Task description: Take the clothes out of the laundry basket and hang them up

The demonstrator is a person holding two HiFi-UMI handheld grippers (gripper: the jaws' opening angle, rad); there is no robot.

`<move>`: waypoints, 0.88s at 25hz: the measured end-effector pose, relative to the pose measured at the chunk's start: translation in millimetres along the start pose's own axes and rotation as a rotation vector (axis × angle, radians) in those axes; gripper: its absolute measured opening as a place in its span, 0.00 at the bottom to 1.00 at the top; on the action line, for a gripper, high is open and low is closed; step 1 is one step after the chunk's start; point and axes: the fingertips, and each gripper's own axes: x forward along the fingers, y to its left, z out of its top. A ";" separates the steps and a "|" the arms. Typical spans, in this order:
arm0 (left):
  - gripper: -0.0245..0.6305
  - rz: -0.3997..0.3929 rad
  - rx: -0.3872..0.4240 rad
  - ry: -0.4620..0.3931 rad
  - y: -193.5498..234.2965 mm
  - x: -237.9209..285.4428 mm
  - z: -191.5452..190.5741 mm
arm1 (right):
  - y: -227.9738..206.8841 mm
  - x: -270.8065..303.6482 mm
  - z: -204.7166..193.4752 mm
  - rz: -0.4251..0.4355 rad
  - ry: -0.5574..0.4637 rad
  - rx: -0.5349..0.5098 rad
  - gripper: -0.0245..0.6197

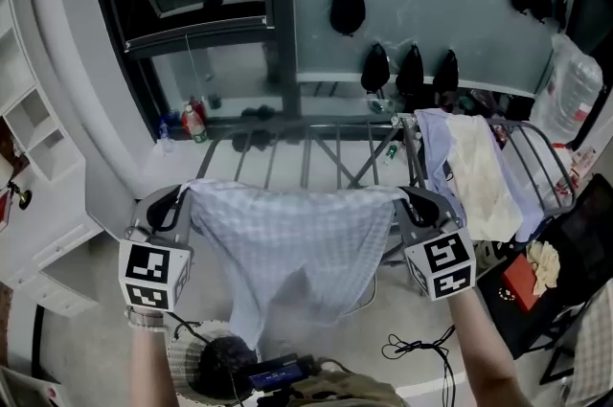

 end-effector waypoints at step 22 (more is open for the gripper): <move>0.07 -0.167 0.029 0.101 87.8 336.9 -49.5 | -118.5 265.8 -29.0 -0.093 0.194 0.015 0.07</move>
